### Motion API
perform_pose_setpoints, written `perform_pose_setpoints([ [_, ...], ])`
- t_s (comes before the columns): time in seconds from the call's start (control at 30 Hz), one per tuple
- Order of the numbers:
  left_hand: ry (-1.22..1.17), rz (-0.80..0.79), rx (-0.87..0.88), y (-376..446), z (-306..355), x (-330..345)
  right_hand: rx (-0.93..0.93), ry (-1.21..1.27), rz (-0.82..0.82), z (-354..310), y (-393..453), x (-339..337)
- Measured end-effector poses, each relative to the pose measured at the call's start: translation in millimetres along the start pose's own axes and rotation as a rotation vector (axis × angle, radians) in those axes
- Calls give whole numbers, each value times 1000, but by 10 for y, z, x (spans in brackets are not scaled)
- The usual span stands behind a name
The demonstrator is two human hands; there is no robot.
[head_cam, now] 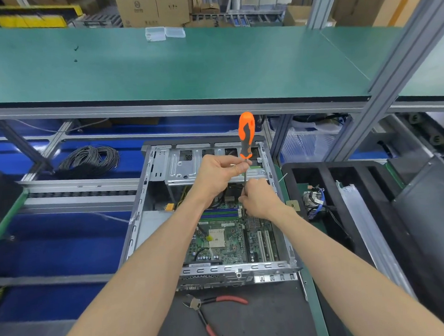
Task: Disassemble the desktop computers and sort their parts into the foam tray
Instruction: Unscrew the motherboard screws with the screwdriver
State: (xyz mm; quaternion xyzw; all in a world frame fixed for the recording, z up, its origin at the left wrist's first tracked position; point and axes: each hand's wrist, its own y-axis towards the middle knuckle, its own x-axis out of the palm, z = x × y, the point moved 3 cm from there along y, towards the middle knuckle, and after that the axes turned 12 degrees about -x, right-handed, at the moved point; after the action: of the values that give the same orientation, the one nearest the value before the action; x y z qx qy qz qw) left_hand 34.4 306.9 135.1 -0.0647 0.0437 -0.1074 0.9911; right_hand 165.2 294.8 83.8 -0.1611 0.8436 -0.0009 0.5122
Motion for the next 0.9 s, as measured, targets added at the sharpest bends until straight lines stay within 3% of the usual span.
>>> perform_pose_setpoints([
  [0.1, 137, 91, -50, 2, -177, -113, 7, -17, 8, 9, 8, 0],
  [0.17, 521, 94, -169, 11, -404, -144, 13, -20, 19, 16, 6, -4],
  [0.23, 994, -127, -346, -20, -702, -99, 15, -12, 28, 16, 3, -5],
  [0.3, 1248, -331, -454, -88, -946, -82, 16, -11, 26, 15, 3, 0],
  [0.57, 1509, -572, -406, -217, -1020, -148, 14, -33, 10, 16, -2, 9],
  [0.8, 1722, -621, -309, -349, -1025, -89, 24, -28, 1, 24, -9, 21],
  [0.9, 1666, -578, -228, -333, -921, -42, 22, -26, -6, 21, 2, 29],
])
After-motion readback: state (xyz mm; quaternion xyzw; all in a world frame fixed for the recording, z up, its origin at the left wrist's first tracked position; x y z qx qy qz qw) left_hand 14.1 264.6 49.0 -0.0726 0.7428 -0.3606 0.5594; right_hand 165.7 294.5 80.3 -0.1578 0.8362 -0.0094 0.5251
